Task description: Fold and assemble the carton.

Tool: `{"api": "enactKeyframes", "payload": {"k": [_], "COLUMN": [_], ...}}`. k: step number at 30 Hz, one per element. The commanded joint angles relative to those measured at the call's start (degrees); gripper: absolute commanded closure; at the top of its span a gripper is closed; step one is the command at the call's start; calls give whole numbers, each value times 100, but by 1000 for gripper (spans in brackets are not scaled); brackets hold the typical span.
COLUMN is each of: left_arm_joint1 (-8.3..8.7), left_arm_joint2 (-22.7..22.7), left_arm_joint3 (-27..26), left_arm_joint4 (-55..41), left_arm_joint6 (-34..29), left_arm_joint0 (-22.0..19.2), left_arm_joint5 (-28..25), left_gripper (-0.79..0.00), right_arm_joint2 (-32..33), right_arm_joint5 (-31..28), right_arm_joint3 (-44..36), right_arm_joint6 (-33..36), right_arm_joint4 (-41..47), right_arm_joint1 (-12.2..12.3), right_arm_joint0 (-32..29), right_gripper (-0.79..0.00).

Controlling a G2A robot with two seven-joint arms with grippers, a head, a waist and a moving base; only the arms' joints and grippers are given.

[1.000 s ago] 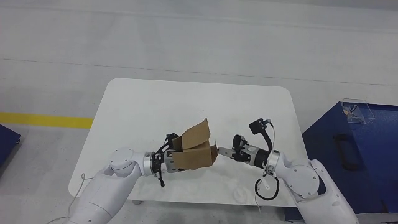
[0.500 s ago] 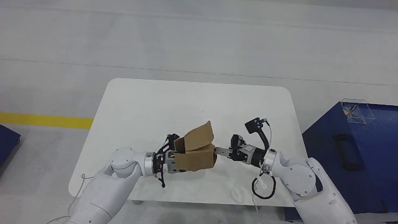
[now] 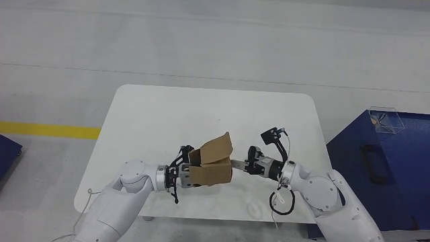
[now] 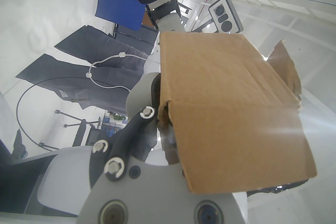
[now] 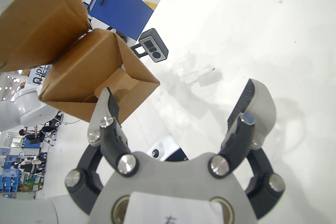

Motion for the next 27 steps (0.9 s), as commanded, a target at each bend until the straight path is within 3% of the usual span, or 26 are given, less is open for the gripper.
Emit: {"api": "enactKeyframes", "payload": {"k": [1,27], "left_arm_joint1": [1,27], "left_arm_joint2": [-3,-32], "left_arm_joint3": [-6,-153], "left_arm_joint4": [8,118], "left_arm_joint6": [-4,54], "left_arm_joint0": [4,117], "left_arm_joint5": [-9,26], "left_gripper": [0,0], "right_arm_joint2": [7,-214], "right_arm_joint5": [31,228], "right_arm_joint3": [-13,-20], "right_arm_joint6": [13,77], "right_arm_joint4": [-22,-118], "right_arm_joint1": [3,-18], "right_arm_joint0": [-8,122], "right_gripper": [-785,-785]}}
